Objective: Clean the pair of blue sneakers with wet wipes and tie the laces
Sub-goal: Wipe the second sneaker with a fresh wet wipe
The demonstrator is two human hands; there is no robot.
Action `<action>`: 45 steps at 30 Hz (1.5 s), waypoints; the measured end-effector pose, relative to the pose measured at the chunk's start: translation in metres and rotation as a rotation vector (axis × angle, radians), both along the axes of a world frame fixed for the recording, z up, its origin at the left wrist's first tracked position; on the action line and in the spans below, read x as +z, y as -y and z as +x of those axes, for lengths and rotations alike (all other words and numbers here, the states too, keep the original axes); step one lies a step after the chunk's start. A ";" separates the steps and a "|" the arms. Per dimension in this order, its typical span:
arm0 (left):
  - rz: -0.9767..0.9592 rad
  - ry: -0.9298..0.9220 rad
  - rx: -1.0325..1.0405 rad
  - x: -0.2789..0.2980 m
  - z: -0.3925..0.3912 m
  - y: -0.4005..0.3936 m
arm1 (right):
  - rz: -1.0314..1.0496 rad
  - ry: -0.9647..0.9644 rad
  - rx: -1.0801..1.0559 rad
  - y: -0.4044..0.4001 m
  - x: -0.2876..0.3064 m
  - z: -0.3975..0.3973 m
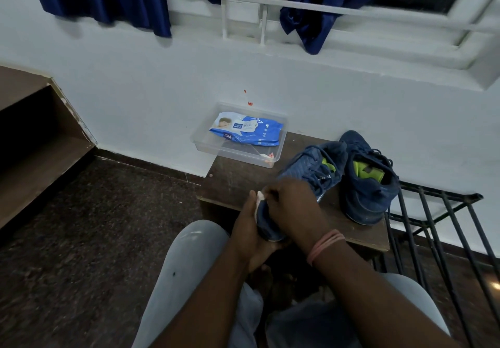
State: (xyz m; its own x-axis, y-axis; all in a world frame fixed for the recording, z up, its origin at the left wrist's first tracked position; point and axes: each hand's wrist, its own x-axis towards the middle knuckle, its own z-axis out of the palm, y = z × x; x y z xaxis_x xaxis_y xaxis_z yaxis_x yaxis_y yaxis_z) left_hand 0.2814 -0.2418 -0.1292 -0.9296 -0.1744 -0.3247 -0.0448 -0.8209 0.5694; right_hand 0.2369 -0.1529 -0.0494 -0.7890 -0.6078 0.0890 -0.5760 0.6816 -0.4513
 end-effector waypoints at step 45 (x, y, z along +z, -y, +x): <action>-0.299 0.288 -0.171 -0.007 0.018 -0.012 | -0.382 -0.149 -0.240 -0.056 -0.061 0.035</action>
State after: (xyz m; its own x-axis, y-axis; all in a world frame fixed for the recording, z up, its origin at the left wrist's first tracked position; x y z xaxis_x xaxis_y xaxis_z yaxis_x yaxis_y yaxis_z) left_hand 0.2996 -0.2296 -0.1359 -0.8323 -0.1517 -0.5332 -0.3568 -0.5895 0.7247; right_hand 0.2719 -0.0966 -0.1106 -0.8646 -0.3118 0.3941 -0.5005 0.6043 -0.6199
